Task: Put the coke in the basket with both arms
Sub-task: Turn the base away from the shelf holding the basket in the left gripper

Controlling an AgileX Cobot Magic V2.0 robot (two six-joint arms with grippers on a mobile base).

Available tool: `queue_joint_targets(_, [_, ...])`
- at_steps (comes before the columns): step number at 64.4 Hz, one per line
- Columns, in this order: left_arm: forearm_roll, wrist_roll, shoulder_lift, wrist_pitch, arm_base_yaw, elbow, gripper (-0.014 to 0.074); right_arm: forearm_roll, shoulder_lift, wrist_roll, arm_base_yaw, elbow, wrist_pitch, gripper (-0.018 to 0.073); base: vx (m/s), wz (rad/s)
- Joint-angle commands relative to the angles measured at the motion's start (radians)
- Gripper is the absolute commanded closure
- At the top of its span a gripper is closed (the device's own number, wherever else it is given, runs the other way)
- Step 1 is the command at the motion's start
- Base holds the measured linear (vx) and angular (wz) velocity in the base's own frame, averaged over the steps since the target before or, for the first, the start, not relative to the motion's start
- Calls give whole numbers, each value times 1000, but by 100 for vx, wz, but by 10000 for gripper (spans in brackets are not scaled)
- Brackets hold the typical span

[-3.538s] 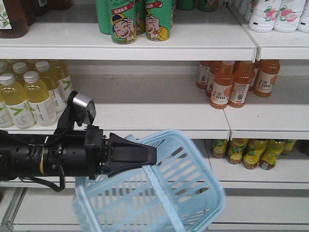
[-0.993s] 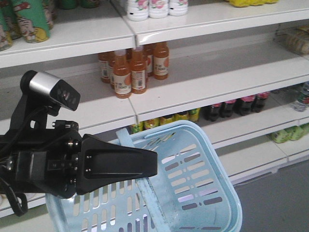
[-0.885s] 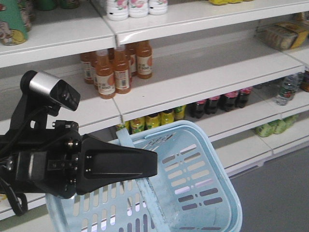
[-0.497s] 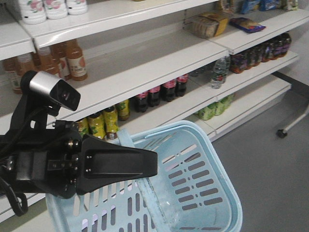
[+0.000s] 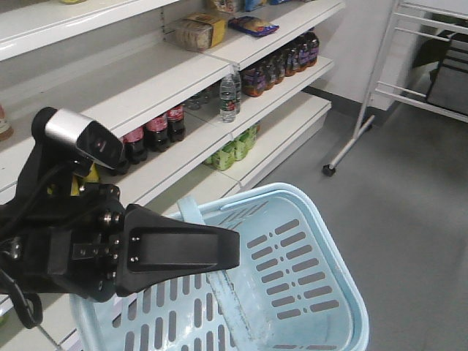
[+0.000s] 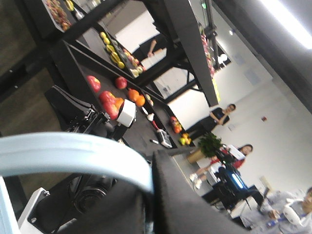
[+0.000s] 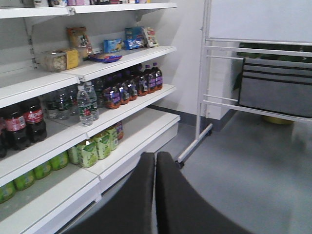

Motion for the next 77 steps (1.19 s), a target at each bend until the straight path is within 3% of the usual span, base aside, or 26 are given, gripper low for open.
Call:
queue_joint_targets(1, [-85, 3, -26, -191, -5, -25, 603, -7, -14, -4, -6, 7, -71, 564, -4, -43])
queue_joint_targets(77, [-85, 3, -26, -191, -5, -25, 603, -7, -14, -4, -6, 7, -71, 564, 7, -44])
